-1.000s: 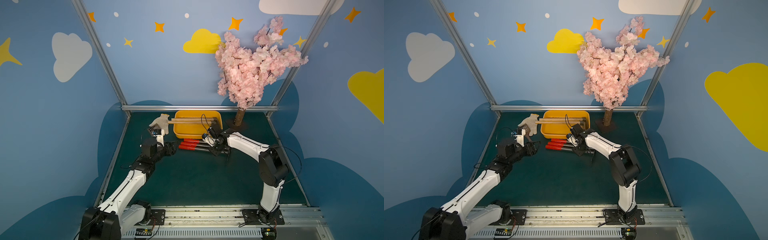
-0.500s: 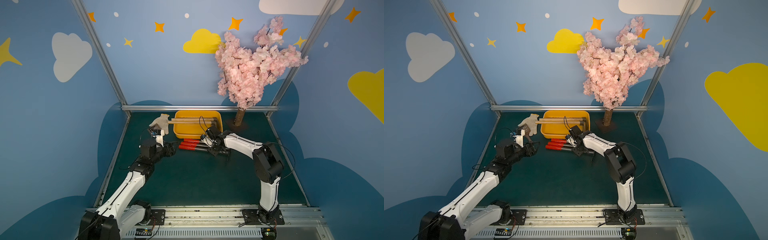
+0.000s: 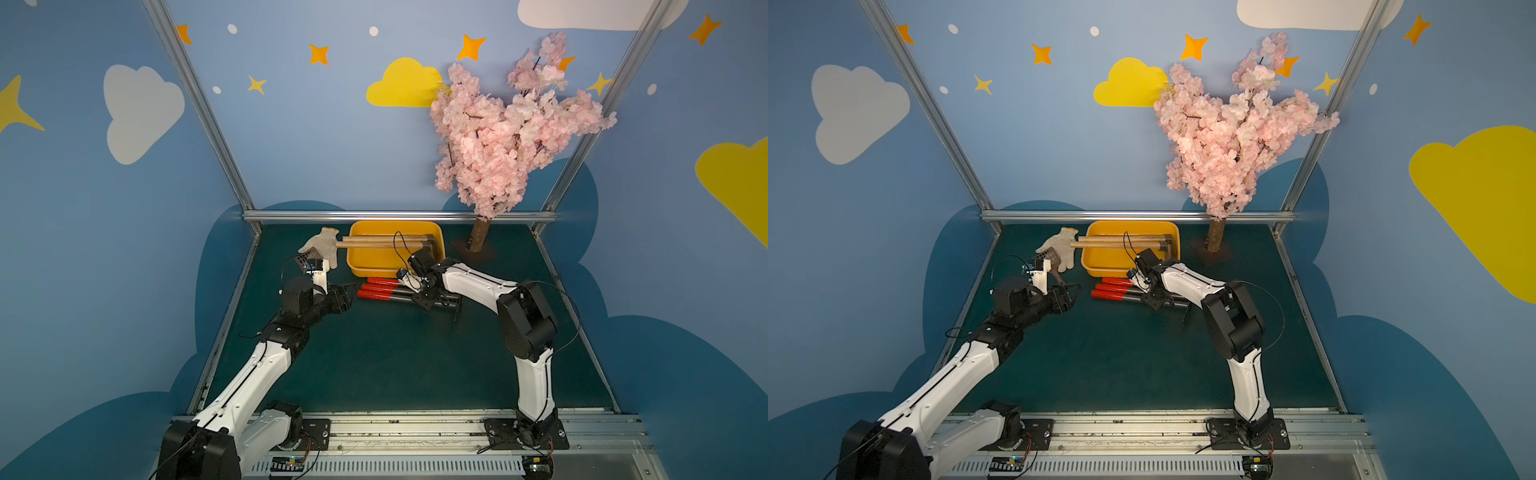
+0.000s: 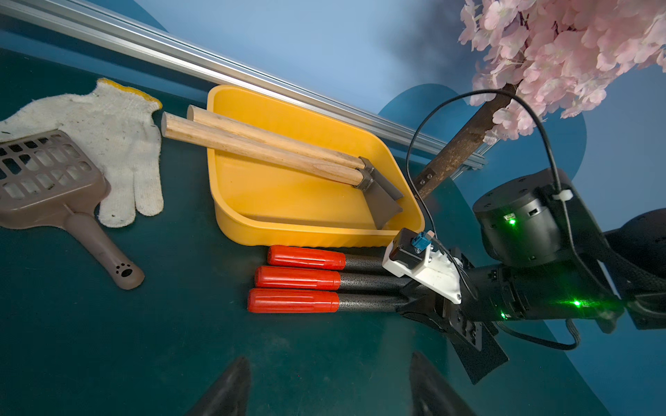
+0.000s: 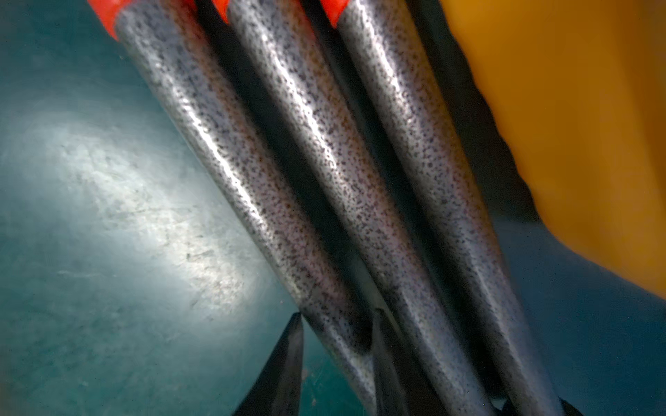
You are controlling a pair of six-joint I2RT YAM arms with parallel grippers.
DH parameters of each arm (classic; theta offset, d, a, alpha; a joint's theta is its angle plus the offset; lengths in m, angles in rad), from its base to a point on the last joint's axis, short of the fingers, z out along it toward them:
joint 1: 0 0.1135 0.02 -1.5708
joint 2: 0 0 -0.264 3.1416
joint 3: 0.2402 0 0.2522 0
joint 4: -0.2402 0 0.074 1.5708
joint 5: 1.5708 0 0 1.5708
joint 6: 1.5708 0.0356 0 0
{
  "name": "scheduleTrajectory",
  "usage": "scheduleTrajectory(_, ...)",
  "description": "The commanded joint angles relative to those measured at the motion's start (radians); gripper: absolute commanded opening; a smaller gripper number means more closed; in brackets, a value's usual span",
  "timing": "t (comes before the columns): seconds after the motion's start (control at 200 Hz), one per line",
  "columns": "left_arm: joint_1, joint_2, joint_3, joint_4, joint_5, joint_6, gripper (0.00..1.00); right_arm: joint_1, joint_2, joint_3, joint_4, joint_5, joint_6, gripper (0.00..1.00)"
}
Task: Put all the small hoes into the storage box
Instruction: Pick up the hoe from the center of the board.
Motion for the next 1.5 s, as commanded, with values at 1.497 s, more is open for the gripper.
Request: scheduleTrajectory(1.497, 0.009, -0.031, -0.008, -0.005, -0.002, 0.018, 0.70, 0.097, 0.044, -0.002, -0.199, -0.130, -0.027, 0.00)
